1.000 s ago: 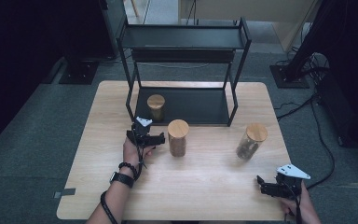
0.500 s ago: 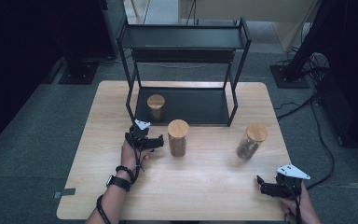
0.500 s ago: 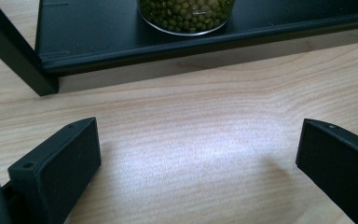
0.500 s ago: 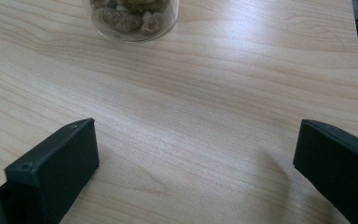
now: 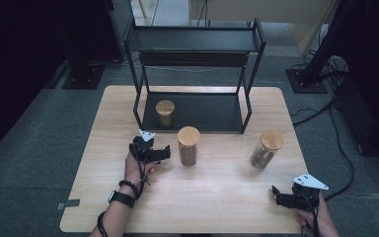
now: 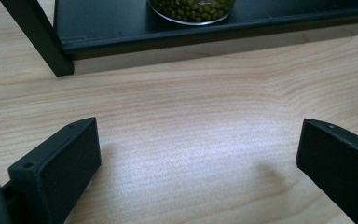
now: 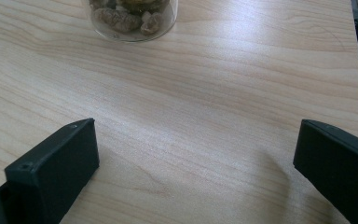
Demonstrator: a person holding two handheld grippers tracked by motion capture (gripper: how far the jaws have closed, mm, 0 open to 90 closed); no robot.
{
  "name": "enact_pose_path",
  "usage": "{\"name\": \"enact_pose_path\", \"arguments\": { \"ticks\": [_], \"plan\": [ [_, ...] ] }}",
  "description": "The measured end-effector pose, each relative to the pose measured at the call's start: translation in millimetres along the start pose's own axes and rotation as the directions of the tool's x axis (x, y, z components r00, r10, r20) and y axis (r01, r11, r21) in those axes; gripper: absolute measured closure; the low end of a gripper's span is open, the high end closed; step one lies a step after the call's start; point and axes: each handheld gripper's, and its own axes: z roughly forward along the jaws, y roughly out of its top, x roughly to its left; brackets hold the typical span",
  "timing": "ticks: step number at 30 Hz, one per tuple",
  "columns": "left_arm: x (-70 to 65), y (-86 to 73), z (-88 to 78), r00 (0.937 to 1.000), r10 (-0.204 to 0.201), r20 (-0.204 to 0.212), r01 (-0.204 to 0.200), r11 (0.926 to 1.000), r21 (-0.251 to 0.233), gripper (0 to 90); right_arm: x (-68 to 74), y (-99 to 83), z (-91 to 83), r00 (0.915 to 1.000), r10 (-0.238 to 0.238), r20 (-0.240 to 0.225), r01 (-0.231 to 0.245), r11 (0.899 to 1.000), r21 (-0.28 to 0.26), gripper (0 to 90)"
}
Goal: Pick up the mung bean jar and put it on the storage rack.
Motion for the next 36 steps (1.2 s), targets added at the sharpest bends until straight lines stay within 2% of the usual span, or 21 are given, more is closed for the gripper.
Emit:
{"name": "enact_pose_path", "arguments": {
  "ticks": [12, 15, 21, 27, 36],
  "plan": [
    [-1.9, -6.9, -7.1, 0.9999, 0.013, 0.007, -0.013, 0.9999, 0.005, 1.0, 0.5, 0.0, -0.3, 1.0000, -0.001, 0.003, 0.001, 1.000, 0.000, 0.0],
    [-2.1, -8.9, -9.2, 1.0000, 0.007, -0.005, -0.007, 1.0000, 0.007, 2.7, 0.5, 0.0, -0.3, 1.0000, -0.002, 0.003, 0.002, 1.000, 0.000, 0.0],
    [-3.0, -13.3, -13.8, 0.9995, 0.031, -0.006, -0.031, 0.9994, 0.016, 3.0, 0.7, -0.1, -0.3, 1.0000, -0.003, 0.005, 0.003, 1.000, -0.001, 0.0],
    [0.5, -16.9, -18.3, 0.9999, 0.016, -0.006, -0.016, 0.9998, 0.008, 2.9, 0.8, -0.1, -0.5, 1.0000, -0.007, 0.006, 0.007, 1.000, -0.002, 0.0],
    [6.6, -21.8, -24.4, 0.9998, 0.015, -0.009, -0.015, 0.9999, 0.009, 2.9, 1.3, -0.2, -0.7, 0.9998, -0.015, 0.011, 0.015, 1.000, -0.005, 0.0]
  ]
}}
